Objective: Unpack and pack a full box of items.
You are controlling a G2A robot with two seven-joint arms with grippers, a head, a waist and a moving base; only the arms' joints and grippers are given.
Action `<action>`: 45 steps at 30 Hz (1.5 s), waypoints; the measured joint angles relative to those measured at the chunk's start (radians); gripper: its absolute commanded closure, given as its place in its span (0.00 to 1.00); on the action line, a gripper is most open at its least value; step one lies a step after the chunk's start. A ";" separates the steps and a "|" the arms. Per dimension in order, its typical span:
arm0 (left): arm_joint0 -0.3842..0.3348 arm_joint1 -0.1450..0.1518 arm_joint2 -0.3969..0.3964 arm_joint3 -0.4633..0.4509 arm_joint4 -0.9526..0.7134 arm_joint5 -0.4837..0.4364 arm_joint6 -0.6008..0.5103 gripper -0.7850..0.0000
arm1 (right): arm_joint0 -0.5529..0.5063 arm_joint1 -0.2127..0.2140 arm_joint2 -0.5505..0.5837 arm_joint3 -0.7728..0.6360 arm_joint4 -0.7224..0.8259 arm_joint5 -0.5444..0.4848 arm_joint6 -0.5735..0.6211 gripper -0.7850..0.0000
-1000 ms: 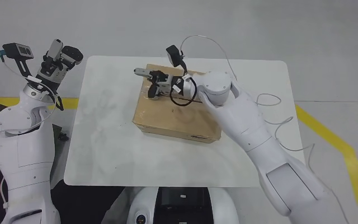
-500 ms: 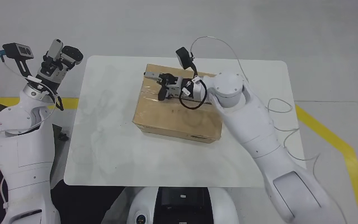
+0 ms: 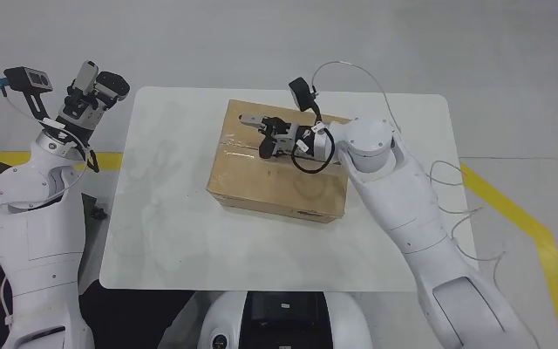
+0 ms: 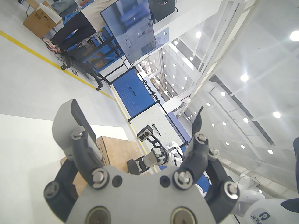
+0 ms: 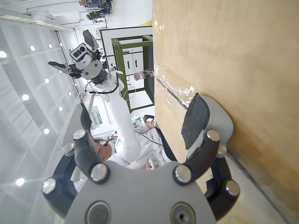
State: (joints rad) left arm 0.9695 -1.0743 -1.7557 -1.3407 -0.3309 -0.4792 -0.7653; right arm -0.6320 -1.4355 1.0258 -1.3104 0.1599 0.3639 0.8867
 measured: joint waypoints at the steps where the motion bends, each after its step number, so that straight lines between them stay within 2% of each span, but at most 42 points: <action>1: 0.000 0.000 0.000 0.000 0.000 0.000 0.000 0.00 | -0.004 0.003 0.005 -0.008 -0.006 0.005 0.002 0.00; 24: 0.000 0.000 0.000 0.000 0.000 0.000 0.000 0.00 | -0.106 0.068 0.115 -0.186 -0.119 0.123 0.048 0.00; 35: 0.000 0.000 0.000 0.000 0.000 0.000 0.000 0.00 | -0.135 0.104 0.149 -0.271 -0.216 0.193 0.120 0.00; 45: 0.000 0.000 0.000 0.000 0.000 0.000 0.000 0.00 | -0.170 0.130 0.191 -0.326 -0.231 0.244 0.153 0.00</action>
State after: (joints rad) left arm 0.9695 -1.0743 -1.7557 -1.3407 -0.3309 -0.4792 -0.7653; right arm -0.8016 -1.3059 1.2168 -1.6364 -0.0708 0.6077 1.0394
